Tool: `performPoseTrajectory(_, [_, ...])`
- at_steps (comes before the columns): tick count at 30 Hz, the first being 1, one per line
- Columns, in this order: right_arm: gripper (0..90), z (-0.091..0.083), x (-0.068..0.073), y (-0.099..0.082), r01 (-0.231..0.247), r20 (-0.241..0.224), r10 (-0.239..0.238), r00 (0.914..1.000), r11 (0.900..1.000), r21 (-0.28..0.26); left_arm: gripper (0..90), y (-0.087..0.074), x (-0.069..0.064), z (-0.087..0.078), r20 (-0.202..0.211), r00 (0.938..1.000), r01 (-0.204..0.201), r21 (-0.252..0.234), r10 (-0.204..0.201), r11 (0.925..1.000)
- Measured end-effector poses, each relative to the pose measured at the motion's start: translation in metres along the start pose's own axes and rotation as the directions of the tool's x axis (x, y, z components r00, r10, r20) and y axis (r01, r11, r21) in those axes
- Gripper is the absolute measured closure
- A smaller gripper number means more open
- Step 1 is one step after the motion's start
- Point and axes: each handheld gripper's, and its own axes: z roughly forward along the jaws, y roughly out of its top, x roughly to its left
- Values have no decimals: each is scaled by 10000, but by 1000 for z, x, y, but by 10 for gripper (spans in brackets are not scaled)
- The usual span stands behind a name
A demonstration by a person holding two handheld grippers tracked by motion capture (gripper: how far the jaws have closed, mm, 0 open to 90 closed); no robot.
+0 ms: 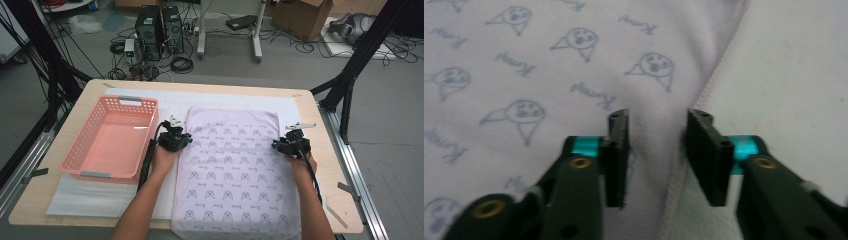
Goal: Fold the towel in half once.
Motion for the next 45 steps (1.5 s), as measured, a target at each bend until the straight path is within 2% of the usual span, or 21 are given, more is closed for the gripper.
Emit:
performPoseTrajectory(1, [824,0,2,1,93,-190,-92,9998,9999,39,856,0,1,0,25,9999,133,-18,-133,9999])
performPoseTrajectory(3, [851,0,4,3,309,-44,-308,9995,9994,142,861,1,2,-1,-202,9990,386,-95,-388,9992])
performPoseTrajectory(4, [854,0,4,4,171,106,-173,9998,9997,149,862,1,3,-2,-228,9982,546,-260,-552,9982])
performPoseTrajectory(7, [857,-4,-2,5,-332,58,334,9994,9988,-359,863,6,5,-9,-289,9947,960,-898,-990,9913])
performPoseTrajectory(8, [857,-7,-4,6,-411,-4,412,9992,9970,-651,863,7,5,-11,-328,9942,985,-1087,-1026,9892])
performPoseTrajectory(11, [856,-14,-4,7,-342,-71,337,9994,9954,-895,862,7,7,-16,-159,9922,1208,-1152,-1234,9860])
performPoseTrajectory(14, [856,-23,-4,6,-595,-461,544,9975,9913,-1176,862,8,6,-25,-9,9939,1092,-1103,-1099,9879])
performPoseTrajectory(17, [855,-32,0,3,-464,-743,372,9965,9911,-1251,860,8,3,-34,212,9955,945,-1110,-927,9893])
performPoseTrajectory(20, [854,-41,2,-4,-525,-972,396,9945,9896,-1336,859,4,-2,-41,352,9958,880,-1065,-847,9904])
performPoseTrajectory(22, [854,-47,2,-10,-542,-1063,397,9935,9890,-1375,858,1,-7,-49,438,9970,684,-1072,-640,9919])
performPoseTrajectory(28, [849,-64,8,-24,-604,-1498,374,9880,9865,-1521,855,-9,-15,-71,635,9973,441,-1311,-360,9904])
performPoseTrajectory(30, [846,-70,11,-28,-523,-1574,264,9872,9854,-1623,856,-14,-18,-77,742,9966,450,-1386,-350,9893])
performPoseTrajectory(39, [842,-92,19,-52,-663,-1974,321,9798,9834,-1690,855,-42,-29,-97,1227,9923,349,-1347,-183,9903])
performPoseTrajectory(45, [842,-102,30,-73,-453,-2072,166,9782,9899,-1345,849,-65,-35,-105,1518,9884,272,-1022,-114,9944])
